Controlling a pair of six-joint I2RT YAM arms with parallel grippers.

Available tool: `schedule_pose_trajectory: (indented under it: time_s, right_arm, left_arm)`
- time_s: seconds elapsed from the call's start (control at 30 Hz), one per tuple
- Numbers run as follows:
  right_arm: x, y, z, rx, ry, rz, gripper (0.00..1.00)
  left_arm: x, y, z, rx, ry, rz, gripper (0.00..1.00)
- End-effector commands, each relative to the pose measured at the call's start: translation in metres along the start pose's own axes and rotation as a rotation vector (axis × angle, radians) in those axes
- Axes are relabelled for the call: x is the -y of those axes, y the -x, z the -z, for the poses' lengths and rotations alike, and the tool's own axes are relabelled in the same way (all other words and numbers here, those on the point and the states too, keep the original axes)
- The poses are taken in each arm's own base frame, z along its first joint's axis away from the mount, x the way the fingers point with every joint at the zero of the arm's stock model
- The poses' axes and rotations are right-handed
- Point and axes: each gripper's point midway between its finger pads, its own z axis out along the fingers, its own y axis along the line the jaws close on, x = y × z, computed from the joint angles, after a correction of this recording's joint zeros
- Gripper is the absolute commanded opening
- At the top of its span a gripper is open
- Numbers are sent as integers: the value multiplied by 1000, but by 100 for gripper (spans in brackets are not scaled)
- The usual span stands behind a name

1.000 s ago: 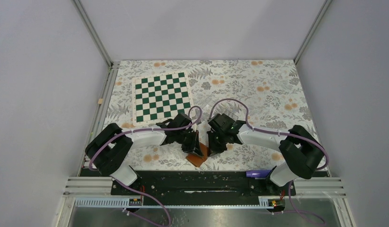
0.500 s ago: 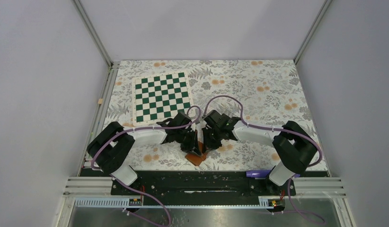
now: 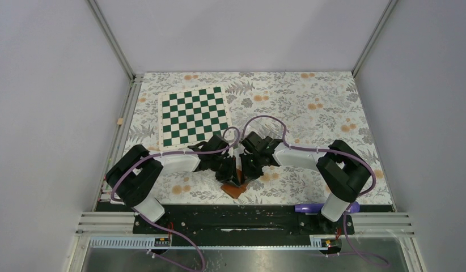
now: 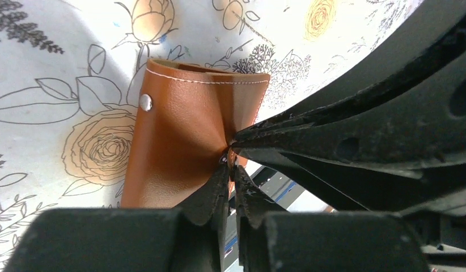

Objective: Put the credit cards into the card holder
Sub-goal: Close the card holder at the corner of the board.

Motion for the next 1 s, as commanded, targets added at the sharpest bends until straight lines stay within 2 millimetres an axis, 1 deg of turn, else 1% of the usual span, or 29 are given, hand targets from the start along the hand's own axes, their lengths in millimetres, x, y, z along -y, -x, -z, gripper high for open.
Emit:
schedule_pose_trajectory:
  time_s: [0.0, 0.1, 0.27, 0.33, 0.4, 0.47, 0.7, 0.77, 0.8, 0.97]
  right_arm:
    - [1, 6, -6, 4, -3, 11, 2]
    - [0, 6, -5, 5, 3, 12, 2]
    - [1, 5, -6, 1, 0, 9, 2]
    - [1, 5, -6, -2, 1, 8, 2]
    - [1, 5, -6, -2, -1, 8, 2]
    - [1, 6, -7, 1, -2, 7, 2]
    - [1, 6, -7, -1, 0, 6, 2]
    - [1, 6, -7, -1, -1, 6, 2]
    - [0, 6, -7, -1, 0, 6, 2]
    - [0, 6, -7, -2, 1, 6, 2]
  left_arm:
    - [4, 20, 10, 95, -14, -22, 12]
    - [8, 22, 10, 100, -59, -12, 15]
    - [9, 22, 6, 93, -77, 0, 15]
    - [10, 21, 6, 90, -86, -2, 12]
    - [11, 21, 7, 87, -92, -4, 6]
    - [12, 20, 7, 79, -101, -8, 5]
    - [13, 14, 8, 53, -107, 3, 7]
    - [9, 12, 7, 45, -88, 7, 13]
    - [6, 12, 7, 44, -75, 7, 14]
    - [0, 9, 7, 31, -40, 1, 13]
